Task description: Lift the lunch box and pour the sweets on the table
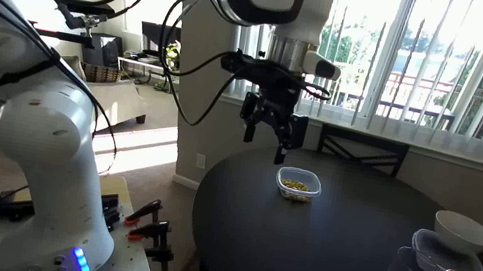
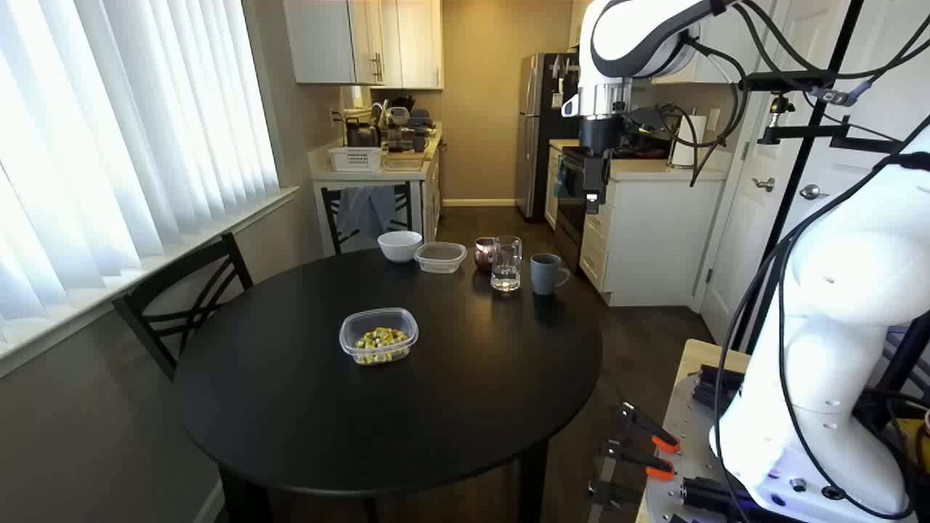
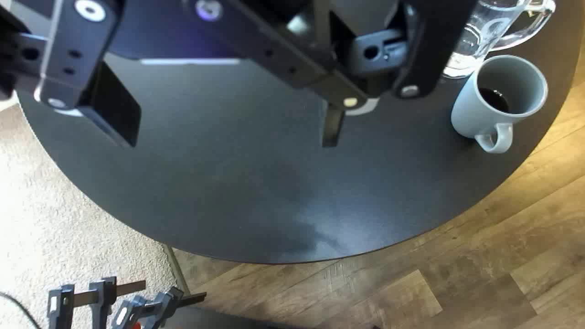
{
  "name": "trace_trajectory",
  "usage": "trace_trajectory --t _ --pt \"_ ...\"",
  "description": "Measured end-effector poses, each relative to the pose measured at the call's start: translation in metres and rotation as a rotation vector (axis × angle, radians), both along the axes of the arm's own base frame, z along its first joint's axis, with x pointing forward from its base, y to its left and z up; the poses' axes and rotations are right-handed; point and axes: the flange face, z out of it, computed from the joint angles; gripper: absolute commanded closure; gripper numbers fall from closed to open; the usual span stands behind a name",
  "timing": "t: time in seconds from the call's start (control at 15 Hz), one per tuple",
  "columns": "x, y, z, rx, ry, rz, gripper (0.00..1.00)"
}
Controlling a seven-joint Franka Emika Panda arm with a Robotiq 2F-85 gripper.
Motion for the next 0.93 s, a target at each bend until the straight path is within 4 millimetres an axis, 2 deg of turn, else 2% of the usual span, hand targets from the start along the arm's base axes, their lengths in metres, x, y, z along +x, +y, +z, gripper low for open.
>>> trace_trajectory --t 0.6,0.73,0.93 --pt "0.002 0.001 0.002 -0.004 -0.003 0.003 0.00" --pt "0.020 0.005 0.019 -0.031 -0.027 0.033 0.00" --pt "0.076 0.035 0.058 -0.106 -0.073 0.132 0.00"
